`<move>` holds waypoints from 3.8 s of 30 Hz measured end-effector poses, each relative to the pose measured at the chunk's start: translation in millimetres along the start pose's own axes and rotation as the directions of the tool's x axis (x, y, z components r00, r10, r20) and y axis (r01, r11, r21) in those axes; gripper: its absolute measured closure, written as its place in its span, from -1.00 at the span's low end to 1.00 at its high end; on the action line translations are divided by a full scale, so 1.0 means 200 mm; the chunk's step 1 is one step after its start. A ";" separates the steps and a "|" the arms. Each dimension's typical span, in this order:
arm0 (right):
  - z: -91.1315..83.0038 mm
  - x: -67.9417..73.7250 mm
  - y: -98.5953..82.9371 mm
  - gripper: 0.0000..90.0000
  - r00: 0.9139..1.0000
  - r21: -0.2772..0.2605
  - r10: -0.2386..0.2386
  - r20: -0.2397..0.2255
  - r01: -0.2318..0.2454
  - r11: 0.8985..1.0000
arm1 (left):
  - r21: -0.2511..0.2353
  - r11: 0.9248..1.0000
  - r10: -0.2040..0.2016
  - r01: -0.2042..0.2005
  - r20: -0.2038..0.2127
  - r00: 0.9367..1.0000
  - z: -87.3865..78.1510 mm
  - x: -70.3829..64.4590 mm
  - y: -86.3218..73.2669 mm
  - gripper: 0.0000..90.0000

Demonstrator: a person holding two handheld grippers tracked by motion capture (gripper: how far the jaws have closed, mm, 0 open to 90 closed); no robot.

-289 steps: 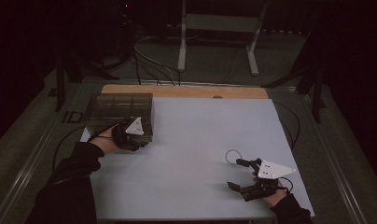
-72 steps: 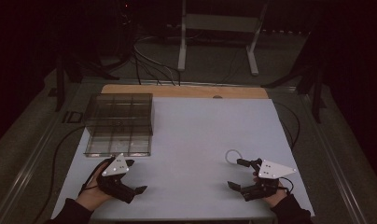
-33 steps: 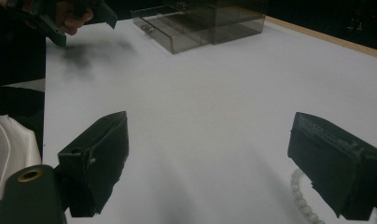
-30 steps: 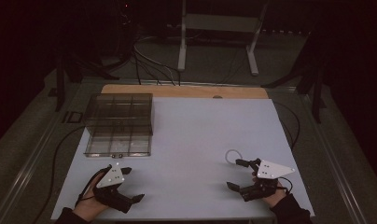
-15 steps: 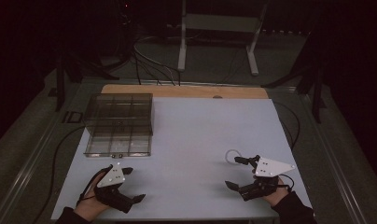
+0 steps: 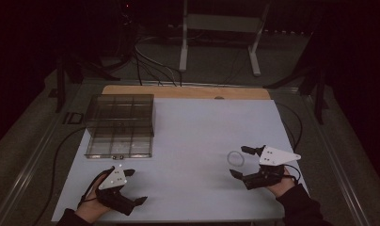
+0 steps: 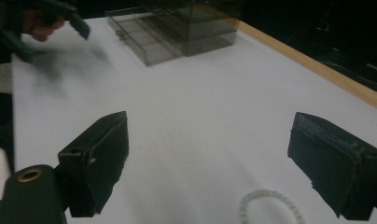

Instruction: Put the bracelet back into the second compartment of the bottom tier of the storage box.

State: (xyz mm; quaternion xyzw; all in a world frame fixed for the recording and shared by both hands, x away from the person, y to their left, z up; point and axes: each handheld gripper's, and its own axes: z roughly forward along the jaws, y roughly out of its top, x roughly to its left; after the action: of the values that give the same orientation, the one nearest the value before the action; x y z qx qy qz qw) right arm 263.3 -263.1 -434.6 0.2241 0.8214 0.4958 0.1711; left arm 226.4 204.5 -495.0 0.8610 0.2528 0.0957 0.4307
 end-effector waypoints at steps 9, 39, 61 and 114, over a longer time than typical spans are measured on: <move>0.03 -0.09 -0.01 -0.72 0.997 0.021 0.050 0.065 -0.052 0.998 | -0.008 1.000 -0.001 0.001 0.000 1.000 0.00 0.00 0.00 -1.00; 0.23 -0.33 -0.22 -0.32 0.922 0.195 0.292 0.255 -0.345 0.918 | 0.000 1.000 0.001 -0.001 0.004 1.000 0.00 0.00 0.00 -1.00; 0.33 -0.33 -0.32 0.50 0.934 0.323 0.194 0.299 -0.290 0.901 | 0.006 1.000 0.002 -0.002 0.010 1.000 0.00 0.00 0.00 -1.00; 0.21 -0.23 -0.06 0.95 0.936 0.239 0.270 0.226 -0.322 0.916 | 0.010 1.000 0.008 -0.009 0.013 1.000 0.01 -0.01 0.00 -1.00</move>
State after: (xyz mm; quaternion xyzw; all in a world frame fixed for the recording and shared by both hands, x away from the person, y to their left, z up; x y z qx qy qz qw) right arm 320.5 -261.3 -460.8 0.4134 0.8180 0.3753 0.1381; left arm 225.7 203.3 -495.7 0.8649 0.2469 0.0907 0.4274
